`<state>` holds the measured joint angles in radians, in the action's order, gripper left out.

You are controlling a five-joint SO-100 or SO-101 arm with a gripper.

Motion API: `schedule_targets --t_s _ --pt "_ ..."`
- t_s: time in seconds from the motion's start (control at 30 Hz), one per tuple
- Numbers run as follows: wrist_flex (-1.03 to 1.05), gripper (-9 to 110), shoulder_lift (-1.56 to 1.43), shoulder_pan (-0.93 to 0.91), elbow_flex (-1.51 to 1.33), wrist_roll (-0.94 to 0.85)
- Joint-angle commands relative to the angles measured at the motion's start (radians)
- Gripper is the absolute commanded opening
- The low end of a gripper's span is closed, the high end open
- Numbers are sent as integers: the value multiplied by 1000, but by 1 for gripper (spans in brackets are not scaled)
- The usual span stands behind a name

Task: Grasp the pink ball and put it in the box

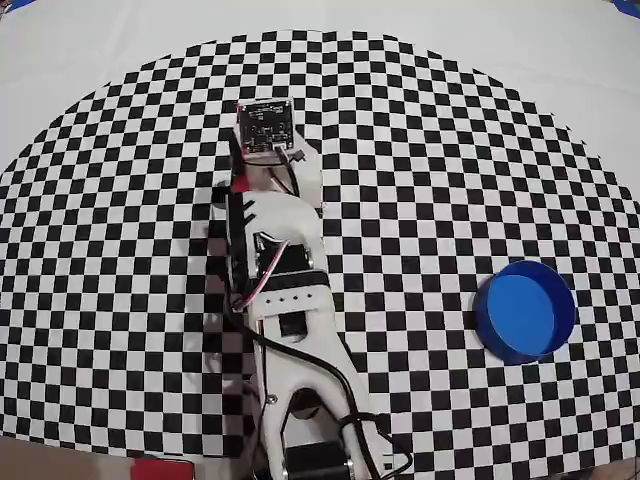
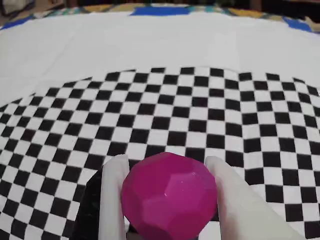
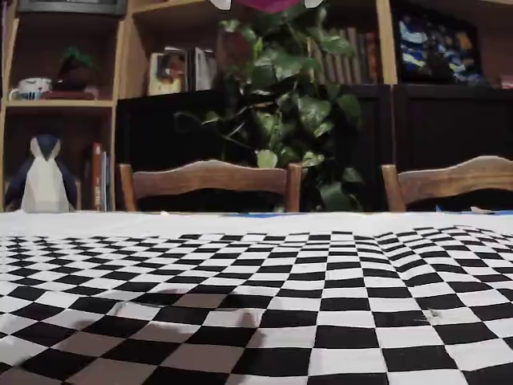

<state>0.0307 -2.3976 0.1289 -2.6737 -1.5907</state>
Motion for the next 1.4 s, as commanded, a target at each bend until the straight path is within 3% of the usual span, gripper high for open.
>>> schedule_targets --t_s 0.0,1.37 --pt "-5 0 -40 -31 5 9" --pt "0 0 -296 -419 -221 9"
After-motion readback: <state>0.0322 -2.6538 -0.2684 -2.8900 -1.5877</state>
